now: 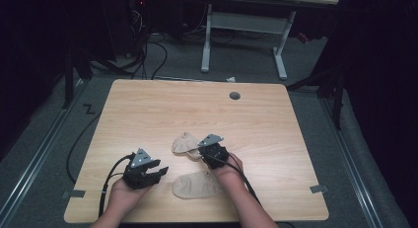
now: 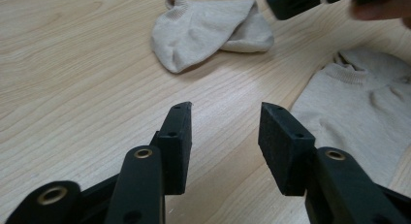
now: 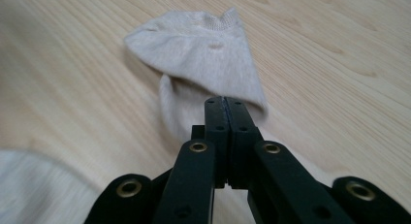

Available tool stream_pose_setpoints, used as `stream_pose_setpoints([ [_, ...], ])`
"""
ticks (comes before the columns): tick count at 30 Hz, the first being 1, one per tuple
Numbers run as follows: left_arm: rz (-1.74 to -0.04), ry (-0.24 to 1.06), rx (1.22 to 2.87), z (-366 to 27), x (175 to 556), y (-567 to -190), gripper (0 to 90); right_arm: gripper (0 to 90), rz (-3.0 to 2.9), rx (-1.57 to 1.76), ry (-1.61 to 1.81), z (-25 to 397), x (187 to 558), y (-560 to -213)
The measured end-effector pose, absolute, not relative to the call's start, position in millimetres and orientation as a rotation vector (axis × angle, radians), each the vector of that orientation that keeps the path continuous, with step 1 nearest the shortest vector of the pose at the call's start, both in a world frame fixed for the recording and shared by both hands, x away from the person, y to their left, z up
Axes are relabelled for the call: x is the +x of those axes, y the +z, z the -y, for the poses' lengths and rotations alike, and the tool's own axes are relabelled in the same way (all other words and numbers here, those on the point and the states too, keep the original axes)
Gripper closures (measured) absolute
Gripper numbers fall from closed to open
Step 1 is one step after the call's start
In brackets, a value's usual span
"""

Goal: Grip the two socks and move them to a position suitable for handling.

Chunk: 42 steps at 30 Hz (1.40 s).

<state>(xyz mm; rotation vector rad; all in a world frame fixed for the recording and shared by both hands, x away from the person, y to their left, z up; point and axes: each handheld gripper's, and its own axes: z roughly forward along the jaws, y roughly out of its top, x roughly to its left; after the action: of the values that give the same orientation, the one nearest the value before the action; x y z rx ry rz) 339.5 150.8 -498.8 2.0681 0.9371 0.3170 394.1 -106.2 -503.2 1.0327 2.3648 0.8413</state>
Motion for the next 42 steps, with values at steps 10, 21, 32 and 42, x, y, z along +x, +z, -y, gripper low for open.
stream_pose_setpoints([
  [10, -0.951, 0.328, 2.057, -158, 340, -497, 55.8, 89.3, -2.417, 1.023, 0.786, 110, 370, -518],
  [21, -0.943, 0.337, 2.067, -152, 339, -497, 55.7, 70.2, -2.366, 0.978, 0.901, 99, 354, -493],
  [32, -0.953, 0.329, 2.056, -158, 340, -497, 55.8, 75.6, -2.463, 0.96, 0.77, 56, 391, -516],
  [42, -0.951, 0.329, 2.062, -156, 341, -498, 55.8, 87.5, -2.273, 1.016, 0.959, 86, 379, -480],
])
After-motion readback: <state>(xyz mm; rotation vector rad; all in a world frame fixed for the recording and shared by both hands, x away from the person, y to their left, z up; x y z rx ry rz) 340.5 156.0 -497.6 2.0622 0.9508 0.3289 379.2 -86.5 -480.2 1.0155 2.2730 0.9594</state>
